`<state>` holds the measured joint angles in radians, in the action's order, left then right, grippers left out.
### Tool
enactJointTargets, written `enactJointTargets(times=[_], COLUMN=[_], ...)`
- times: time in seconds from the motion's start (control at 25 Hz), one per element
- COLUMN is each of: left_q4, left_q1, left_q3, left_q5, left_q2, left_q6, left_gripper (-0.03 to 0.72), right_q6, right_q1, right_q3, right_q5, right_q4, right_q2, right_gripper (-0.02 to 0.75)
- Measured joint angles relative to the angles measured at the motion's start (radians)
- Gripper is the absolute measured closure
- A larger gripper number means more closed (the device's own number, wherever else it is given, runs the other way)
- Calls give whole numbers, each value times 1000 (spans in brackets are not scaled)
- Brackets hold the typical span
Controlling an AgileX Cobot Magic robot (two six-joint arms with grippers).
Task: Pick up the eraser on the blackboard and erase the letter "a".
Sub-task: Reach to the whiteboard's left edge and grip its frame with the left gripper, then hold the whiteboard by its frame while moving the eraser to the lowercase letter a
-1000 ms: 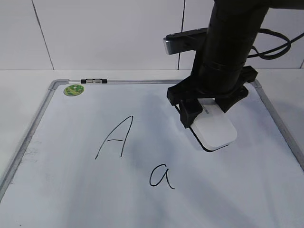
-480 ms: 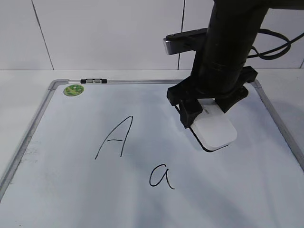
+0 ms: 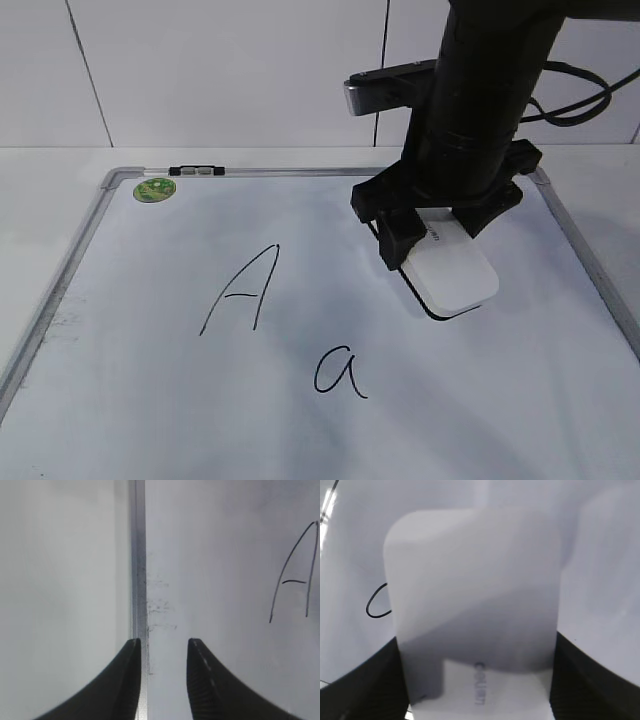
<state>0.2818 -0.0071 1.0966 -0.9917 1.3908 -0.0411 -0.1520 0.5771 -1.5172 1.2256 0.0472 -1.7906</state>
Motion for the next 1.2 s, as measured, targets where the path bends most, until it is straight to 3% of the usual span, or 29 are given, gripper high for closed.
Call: enactJointTargets(times=[0.36, 0.8, 1.2], left_q4=[-6, -28, -30], left_q1=[0, 0, 0], left_q3=[8, 194, 198], left_q5=[14, -57, -58], left_q2=[207, 422, 550], left_q6=[-28, -36, -36], left_gripper=[451, 451, 454], right_q6=[4, 23, 30], right_q1=[0, 0, 0], right_q3=[0, 0, 0], right_q5=[0, 0, 0], right_q4=[-10, -34, -37], right_q2=[0, 0, 0], right_gripper=[189, 189, 189])
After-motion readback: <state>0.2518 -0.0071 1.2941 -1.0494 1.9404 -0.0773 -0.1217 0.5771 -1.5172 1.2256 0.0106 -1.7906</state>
